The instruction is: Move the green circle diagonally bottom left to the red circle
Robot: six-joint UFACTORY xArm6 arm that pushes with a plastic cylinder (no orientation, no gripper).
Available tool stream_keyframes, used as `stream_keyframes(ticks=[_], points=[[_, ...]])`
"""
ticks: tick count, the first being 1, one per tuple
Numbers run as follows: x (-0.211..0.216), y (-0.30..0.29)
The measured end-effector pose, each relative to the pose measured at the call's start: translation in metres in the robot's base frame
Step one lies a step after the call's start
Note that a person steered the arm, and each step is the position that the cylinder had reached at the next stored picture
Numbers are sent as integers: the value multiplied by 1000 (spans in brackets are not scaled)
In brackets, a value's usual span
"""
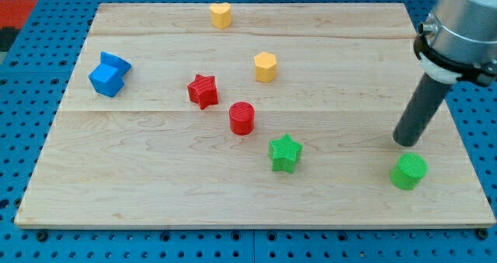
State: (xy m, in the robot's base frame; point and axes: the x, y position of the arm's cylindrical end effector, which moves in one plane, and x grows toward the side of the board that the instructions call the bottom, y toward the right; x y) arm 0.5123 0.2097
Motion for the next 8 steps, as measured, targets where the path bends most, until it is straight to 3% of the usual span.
stream_keyframes(ticks=[2, 3, 4, 6, 7, 8], points=[[35, 26], [63, -5], [76, -73], [76, -150], [72, -98], [56, -120]])
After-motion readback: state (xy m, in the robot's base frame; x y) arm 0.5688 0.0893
